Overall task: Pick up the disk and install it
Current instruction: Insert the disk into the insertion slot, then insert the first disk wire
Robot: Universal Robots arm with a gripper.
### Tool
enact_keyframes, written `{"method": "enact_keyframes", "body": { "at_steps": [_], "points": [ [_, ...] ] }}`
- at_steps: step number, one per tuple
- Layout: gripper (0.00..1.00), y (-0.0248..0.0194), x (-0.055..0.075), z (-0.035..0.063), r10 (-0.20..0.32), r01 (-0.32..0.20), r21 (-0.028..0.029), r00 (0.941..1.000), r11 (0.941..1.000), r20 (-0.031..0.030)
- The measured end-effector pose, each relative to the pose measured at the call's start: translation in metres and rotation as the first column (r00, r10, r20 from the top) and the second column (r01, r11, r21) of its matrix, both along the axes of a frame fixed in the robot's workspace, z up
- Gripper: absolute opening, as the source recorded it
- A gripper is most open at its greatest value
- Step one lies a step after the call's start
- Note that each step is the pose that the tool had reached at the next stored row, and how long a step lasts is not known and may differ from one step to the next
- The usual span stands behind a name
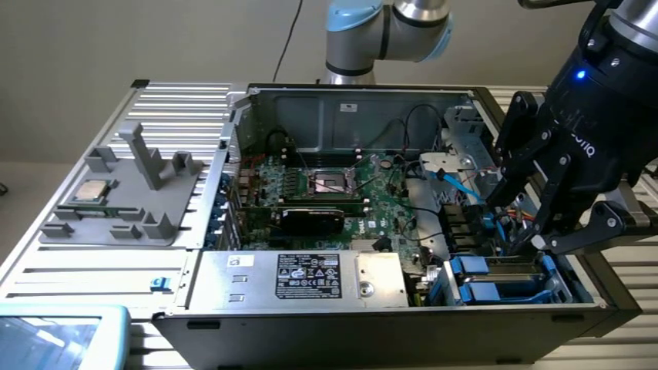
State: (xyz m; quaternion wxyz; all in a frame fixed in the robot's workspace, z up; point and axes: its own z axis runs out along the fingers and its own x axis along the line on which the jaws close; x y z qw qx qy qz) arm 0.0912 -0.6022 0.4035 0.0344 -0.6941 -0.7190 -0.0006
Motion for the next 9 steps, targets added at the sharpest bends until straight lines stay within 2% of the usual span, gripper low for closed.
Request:
{"method": "enact_keyframes", "body": {
  "at_steps": [9],
  "points": [
    [0.57, 0.0, 0.0004, 0.0, 0.0, 0.0, -0.0001, 1.0, 1.0, -0.0002]
  ]
}}
